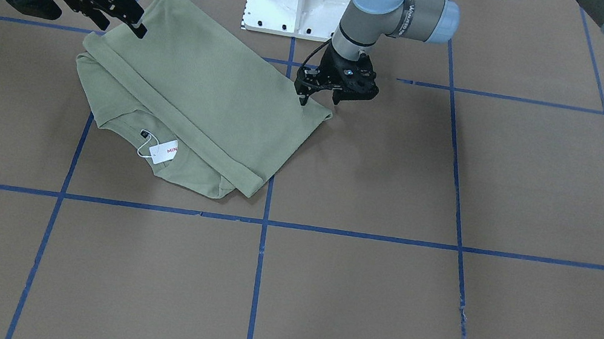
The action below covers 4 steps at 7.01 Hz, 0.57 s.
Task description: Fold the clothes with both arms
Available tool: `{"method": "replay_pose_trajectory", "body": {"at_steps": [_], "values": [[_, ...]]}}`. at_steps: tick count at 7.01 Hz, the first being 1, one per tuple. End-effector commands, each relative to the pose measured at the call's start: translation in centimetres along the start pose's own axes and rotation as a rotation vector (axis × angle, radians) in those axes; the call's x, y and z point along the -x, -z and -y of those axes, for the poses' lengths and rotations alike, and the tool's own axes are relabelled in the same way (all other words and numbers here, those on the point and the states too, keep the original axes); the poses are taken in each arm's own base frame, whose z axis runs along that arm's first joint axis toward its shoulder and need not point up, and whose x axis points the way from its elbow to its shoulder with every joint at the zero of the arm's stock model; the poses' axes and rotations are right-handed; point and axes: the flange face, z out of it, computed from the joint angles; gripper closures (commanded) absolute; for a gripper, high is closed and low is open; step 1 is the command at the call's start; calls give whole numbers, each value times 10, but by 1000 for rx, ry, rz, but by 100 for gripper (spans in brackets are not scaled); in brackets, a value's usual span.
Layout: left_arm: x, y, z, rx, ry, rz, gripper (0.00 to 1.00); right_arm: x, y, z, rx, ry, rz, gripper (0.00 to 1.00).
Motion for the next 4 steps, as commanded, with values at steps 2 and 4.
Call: {"method": "replay_pose_trajectory", "body": {"at_steps": [2, 4], "values": [[-2, 3, 3, -6, -10, -17, 100, -3, -5, 4, -3, -8, -10, 0], [-6, 18, 41, -49, -23, -27, 100, -3, -3, 5, -7, -9, -8, 0]]}}
